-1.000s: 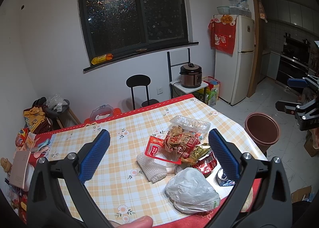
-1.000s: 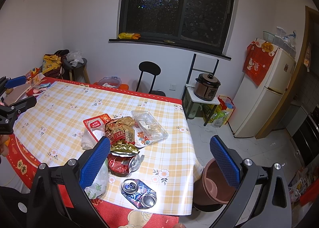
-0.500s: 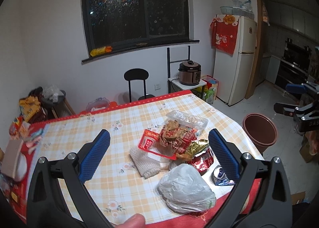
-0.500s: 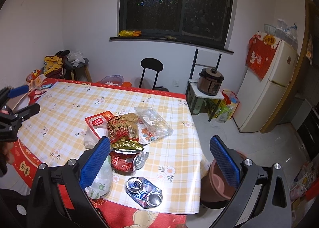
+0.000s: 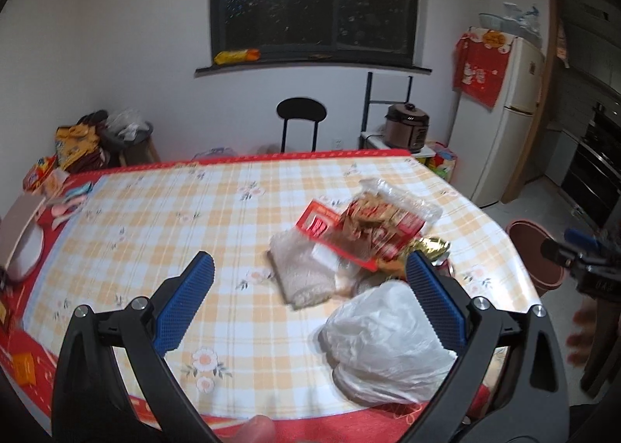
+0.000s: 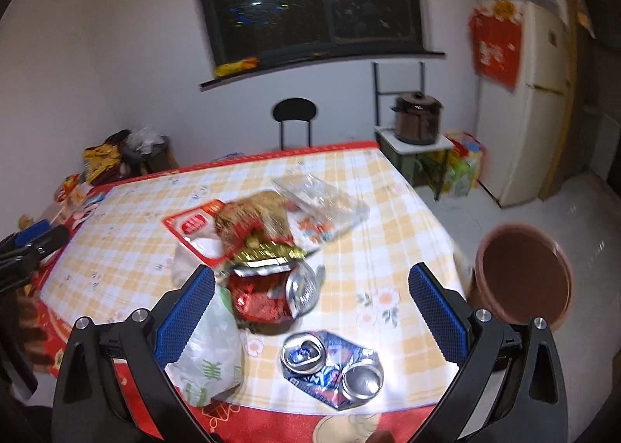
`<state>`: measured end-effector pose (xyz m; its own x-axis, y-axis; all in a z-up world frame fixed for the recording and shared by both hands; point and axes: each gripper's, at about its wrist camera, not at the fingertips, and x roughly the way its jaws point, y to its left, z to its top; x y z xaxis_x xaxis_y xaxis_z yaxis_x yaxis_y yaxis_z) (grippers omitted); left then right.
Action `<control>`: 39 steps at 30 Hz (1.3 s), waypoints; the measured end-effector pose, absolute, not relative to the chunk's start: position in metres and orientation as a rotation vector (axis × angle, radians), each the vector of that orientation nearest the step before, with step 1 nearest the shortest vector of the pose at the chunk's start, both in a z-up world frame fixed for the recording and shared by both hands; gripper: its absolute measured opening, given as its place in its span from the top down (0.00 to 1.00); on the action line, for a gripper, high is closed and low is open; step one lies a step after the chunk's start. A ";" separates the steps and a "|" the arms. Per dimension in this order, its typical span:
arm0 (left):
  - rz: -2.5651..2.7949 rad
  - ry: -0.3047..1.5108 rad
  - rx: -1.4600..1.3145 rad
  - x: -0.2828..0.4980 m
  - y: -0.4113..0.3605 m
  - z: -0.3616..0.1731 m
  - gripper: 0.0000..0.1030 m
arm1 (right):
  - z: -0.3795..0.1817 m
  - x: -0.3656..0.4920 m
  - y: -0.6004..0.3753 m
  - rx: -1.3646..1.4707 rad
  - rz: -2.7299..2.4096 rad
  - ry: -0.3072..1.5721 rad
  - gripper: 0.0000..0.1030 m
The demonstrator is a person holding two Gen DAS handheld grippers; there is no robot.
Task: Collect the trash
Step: 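Move the right gripper down onto the crushed blue-and-silver cans and close it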
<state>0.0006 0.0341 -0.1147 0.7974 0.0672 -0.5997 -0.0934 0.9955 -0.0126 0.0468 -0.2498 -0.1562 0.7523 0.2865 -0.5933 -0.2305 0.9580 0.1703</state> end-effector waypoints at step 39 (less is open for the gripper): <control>0.174 0.845 -0.254 -0.023 -0.067 -0.187 0.28 | -0.267 0.071 -0.292 -0.186 0.602 1.010 0.04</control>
<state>-0.0226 -0.0671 -0.1868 0.6525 0.0509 -0.7560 -0.2517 0.9557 -0.1529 0.0710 -0.2921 -0.2670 0.3865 0.3865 -0.8374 -0.5529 0.8238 0.1250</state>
